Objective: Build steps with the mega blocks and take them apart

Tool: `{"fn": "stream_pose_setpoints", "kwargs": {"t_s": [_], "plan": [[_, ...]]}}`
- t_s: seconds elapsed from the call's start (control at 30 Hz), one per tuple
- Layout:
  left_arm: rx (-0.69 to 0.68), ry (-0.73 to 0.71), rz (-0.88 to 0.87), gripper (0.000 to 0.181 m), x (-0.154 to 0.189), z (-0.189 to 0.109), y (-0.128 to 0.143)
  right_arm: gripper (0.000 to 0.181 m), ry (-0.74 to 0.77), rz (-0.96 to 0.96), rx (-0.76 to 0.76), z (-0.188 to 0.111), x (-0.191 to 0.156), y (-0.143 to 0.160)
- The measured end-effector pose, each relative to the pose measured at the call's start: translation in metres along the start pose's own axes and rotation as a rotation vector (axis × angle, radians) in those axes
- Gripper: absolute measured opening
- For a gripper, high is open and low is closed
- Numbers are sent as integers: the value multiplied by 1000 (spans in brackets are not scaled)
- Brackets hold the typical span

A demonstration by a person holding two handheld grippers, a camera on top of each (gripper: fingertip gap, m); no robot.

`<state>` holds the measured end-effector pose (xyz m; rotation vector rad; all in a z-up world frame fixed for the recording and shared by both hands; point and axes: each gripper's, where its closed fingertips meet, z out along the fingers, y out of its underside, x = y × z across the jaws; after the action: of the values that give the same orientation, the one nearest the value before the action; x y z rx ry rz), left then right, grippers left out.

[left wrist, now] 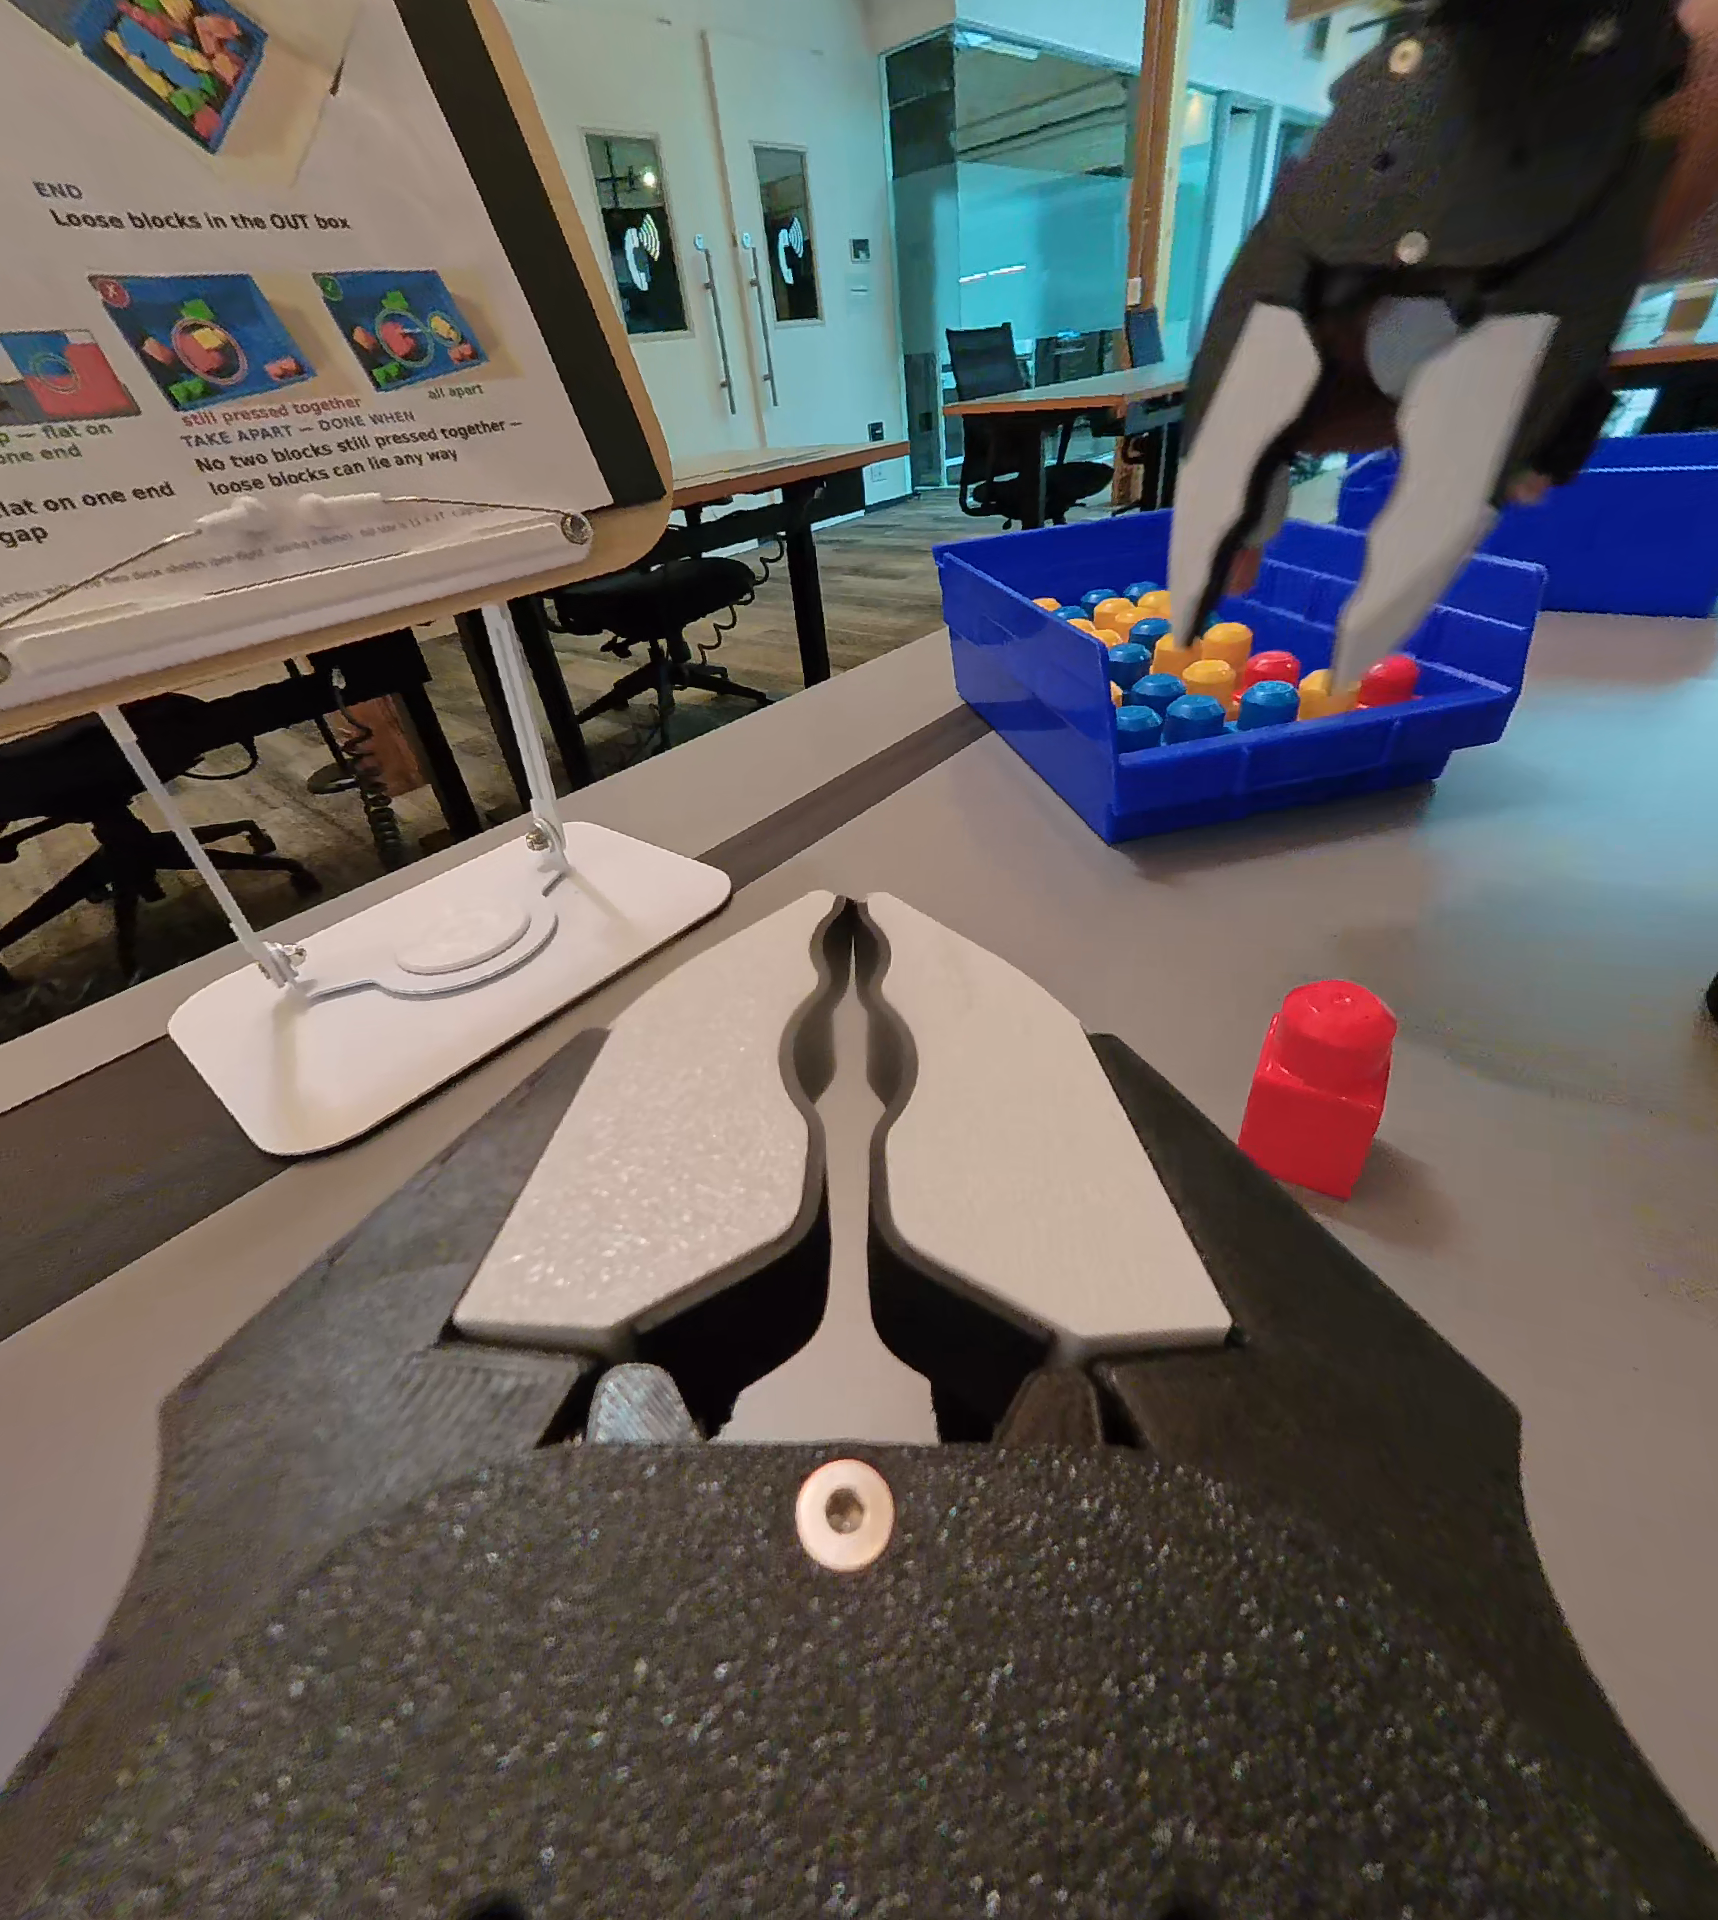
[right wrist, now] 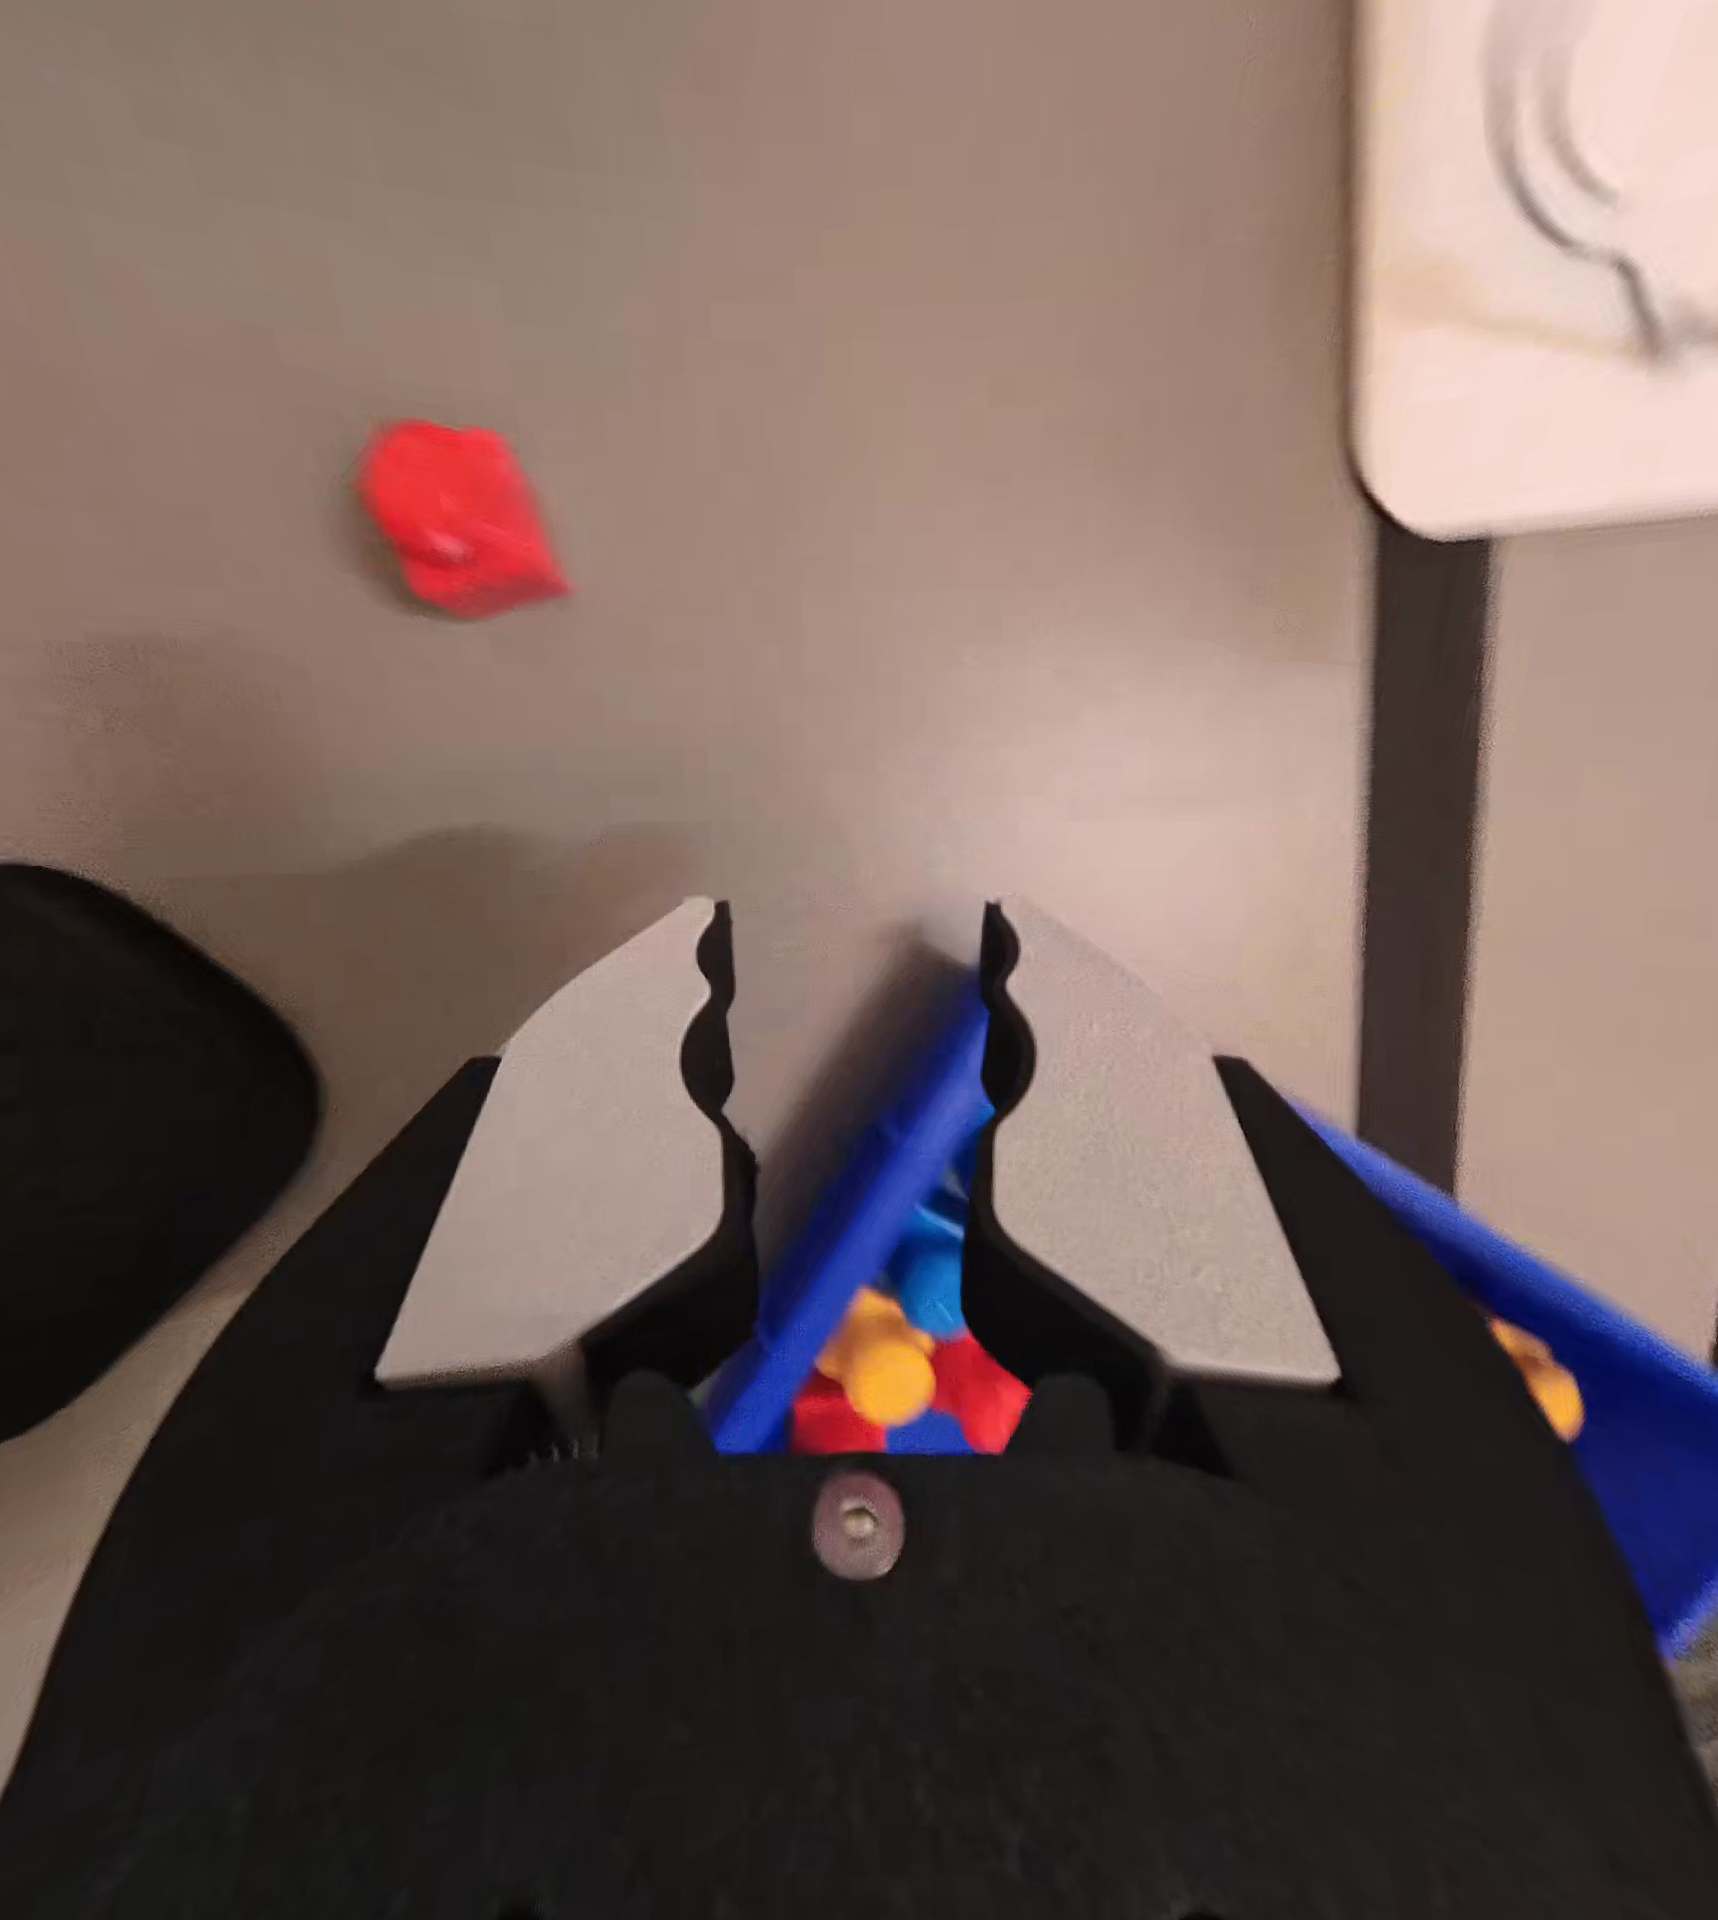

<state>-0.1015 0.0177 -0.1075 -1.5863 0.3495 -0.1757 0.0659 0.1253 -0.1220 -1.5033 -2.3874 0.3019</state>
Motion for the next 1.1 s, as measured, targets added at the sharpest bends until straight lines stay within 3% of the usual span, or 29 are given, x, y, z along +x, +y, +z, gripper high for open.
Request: {"fn": "stream_pose_setpoints", "kwargs": {"t_s": [0.03,0.13,0.27,0.73,0.97,1.1], "plan": [[0,-2,2,0,0,0,0,45,-31,-48,3,9,-19,-12],[-7,-39,1,0,-5,-1,1,45,-105,-161,11,34,-65,-39],[-19,-117,-6,0,-18,-3,3,44,-160,-231,4,60,-96,-59],[-46,-214,-22,0,-40,-7,8,36,-171,-198,-25,96,-96,-60],[-56,-215,1,0,-38,-6,9,32,-162,-196,-9,97,-96,-60],[-60,-215,-4,0,-39,-7,10,32,-144,-167,40,74,-87,-63]]}}
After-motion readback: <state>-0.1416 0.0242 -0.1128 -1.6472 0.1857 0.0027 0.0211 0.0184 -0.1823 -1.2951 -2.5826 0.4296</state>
